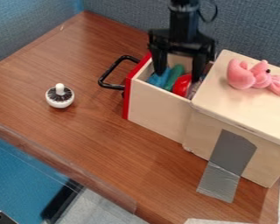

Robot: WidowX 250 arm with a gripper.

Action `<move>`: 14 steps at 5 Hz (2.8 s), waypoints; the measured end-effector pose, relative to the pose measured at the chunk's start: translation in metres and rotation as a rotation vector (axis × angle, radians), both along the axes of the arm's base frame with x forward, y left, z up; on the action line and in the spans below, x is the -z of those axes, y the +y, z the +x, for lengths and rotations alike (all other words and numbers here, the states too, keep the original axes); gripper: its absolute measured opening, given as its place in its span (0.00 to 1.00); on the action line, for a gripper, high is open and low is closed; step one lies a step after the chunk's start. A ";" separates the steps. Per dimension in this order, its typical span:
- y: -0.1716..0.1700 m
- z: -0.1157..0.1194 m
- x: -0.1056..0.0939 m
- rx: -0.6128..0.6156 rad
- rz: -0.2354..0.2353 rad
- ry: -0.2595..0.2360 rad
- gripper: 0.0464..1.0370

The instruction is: Took a red object out of the drawer

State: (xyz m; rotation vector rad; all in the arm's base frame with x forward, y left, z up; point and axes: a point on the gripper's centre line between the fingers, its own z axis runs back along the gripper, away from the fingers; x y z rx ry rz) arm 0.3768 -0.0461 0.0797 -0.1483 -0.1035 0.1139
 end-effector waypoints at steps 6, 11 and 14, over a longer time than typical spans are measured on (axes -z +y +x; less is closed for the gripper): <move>0.024 -0.017 -0.056 -0.058 -0.048 -0.143 0.49; 0.064 -0.126 -0.005 0.104 0.174 -0.084 0.49; 0.061 -0.124 0.060 0.112 0.245 0.049 0.56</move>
